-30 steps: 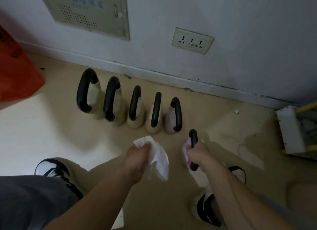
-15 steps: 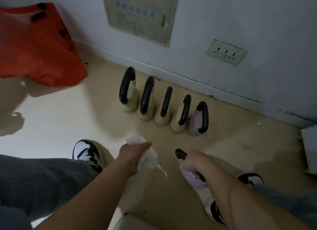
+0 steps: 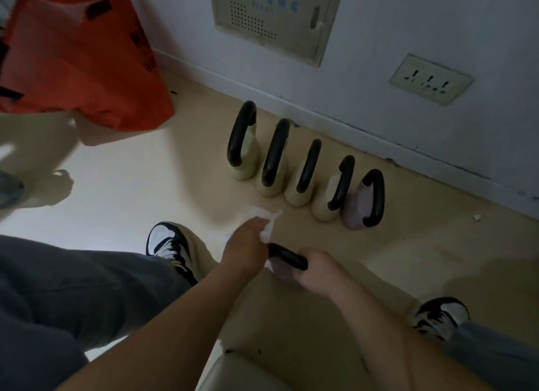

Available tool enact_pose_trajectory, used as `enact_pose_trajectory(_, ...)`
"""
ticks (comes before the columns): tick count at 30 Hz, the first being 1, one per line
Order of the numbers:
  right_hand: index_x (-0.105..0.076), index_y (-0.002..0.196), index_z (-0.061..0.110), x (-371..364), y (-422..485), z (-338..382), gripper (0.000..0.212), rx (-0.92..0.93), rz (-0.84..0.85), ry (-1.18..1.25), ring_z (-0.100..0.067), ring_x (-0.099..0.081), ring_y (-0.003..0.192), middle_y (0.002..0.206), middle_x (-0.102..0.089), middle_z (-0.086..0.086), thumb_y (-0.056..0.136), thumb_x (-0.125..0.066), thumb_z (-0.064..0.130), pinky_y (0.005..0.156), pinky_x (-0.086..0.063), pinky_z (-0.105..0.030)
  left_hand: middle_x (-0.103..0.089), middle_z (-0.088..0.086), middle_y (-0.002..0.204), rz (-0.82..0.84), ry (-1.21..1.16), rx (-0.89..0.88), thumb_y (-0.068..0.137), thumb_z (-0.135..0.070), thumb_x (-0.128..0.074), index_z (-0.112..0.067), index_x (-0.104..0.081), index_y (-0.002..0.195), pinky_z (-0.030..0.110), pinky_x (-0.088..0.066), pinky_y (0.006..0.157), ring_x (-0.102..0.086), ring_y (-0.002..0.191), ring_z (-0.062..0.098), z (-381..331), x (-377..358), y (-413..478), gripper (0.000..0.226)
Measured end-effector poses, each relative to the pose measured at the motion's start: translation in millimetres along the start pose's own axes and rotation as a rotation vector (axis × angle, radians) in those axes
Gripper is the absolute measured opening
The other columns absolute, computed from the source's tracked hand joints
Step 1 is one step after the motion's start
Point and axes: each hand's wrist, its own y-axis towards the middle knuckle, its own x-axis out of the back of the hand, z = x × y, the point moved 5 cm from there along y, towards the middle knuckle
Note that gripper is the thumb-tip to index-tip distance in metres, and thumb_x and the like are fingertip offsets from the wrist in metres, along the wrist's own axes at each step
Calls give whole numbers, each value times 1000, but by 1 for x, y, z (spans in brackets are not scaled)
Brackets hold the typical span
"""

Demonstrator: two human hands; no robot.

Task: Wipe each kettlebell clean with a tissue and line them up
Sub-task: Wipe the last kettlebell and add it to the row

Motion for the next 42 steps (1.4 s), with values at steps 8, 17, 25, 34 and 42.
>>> enact_pose_trajectory(8,-51,119,28,-20,5,-42,26,-135,40,-61,-23,-63,108,124,-62,-4,96,-52,16,91,-52,-34,-62,6,89,12,537,-298,100,-51,-25,-17,-63,91,39,-42,78,-52,80,27,-25,-72,-19,51)
enact_pose_trajectory(17,-38,119,16,-16,8,-53,25,-178,-124,-161,-33,-68,103,109,-69,-8,101,-54,23,82,-54,-40,-57,-6,90,123,219,-297,103,-47,-21,-32,-57,93,33,-42,74,-54,85,18,-6,-42,-10,40)
enact_pose_trajectory(25,-39,134,12,-18,9,-58,37,-181,-90,-152,-29,-64,108,124,-66,-10,102,-51,24,85,-47,-32,-64,-2,100,87,340,-609,104,-43,-35,-24,-66,114,38,-41,90,-53,89,20,-40,-74,-41,37)
enact_pose_trajectory(34,-39,138,16,-21,11,-60,49,-216,25,-84,-29,-63,116,125,-63,-8,97,-51,38,87,-45,-31,-61,4,95,90,337,-583,102,-40,-43,-18,-63,115,47,-43,92,-50,86,25,-52,-79,-50,33)
enact_pose_trajectory(42,-37,115,18,-16,13,-60,25,-107,-118,-161,-30,-66,92,96,-62,-6,102,-54,30,76,-49,-36,-59,5,106,41,386,-244,105,-47,-20,-20,-58,114,40,-40,96,-52,98,27,-24,-56,-27,48)
